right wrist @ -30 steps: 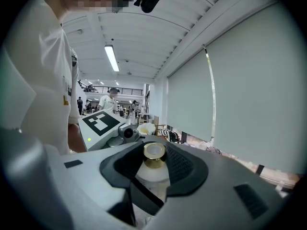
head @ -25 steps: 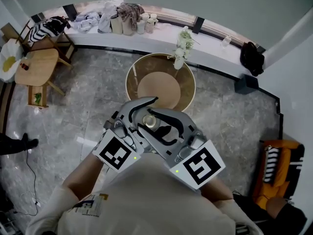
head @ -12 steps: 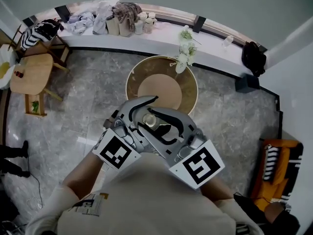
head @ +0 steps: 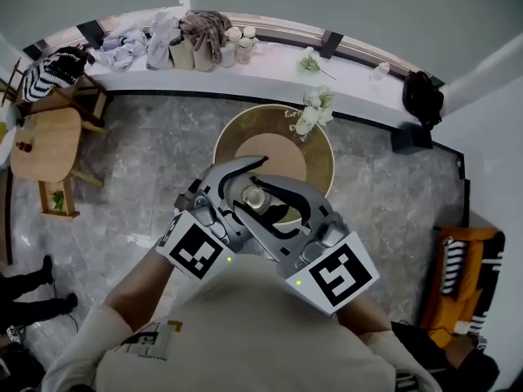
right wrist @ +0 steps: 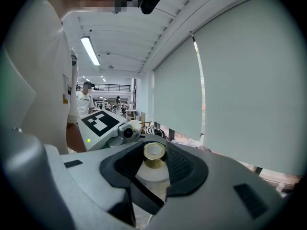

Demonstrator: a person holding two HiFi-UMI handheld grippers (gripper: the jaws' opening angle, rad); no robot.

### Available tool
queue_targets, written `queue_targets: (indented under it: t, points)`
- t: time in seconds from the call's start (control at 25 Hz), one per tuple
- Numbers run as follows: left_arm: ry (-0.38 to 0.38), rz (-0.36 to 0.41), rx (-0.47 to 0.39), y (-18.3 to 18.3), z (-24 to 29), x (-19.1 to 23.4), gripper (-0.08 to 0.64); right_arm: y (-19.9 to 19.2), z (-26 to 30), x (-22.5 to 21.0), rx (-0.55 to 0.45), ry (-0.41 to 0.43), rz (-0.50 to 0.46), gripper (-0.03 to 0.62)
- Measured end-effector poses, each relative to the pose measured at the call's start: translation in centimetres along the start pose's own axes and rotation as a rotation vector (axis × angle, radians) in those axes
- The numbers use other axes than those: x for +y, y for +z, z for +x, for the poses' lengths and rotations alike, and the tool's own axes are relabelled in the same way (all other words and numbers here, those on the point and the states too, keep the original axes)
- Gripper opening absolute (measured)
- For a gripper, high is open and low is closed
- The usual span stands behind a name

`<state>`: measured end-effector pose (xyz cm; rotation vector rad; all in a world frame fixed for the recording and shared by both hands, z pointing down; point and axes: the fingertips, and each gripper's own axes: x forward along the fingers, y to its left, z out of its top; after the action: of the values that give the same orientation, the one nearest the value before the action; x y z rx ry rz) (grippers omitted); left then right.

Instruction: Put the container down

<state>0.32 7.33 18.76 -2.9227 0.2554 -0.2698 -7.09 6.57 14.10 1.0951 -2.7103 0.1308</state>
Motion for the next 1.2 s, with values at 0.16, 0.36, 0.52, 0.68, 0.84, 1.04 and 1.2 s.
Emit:
queue_targets:
  t: [0.16,0.36,0.52,0.68,0.84,1.04,1.2]
  points:
    - [-0.030,0.004,-0.006,-0.6,-0.1,3.6,0.339,0.9,3.1,-2.2,0.005,-0.030,0.012,0.143]
    - [-0.067,0.005,-0.015,-1.5,-0.2,7.4,0.339,1.7,6.3,-4.7,-0.003,-0.068,0.038,0.143]
    - [-0.088,0.026,-0.018,-1.9,0.2,8.5,0.339,1.5,7.2,-5.7,0.001,-0.094,0.037,0.143]
    - [-0.092,0.025,-0.026,-2.4,0.2,7.3,0.339,0.6,6.6,-5.0,0.004,-0.094,0.032,0.143]
    - [-0.090,0.014,-0.020,-3.1,1.1,8.2,0.339,0.2,7.2,-6.3,0.010,-0.091,0.044,0.143]
    - [-0.068,0.007,0.017,-3.8,4.6,11.1,0.339,-0.3,7.6,-10.7,0.027,-0.058,0.066,0.143]
    - [-0.047,-0.031,0.012,-3.8,6.0,10.9,0.339,-0.7,6.8,-11.6,0.029,-0.027,0.060,0.143]
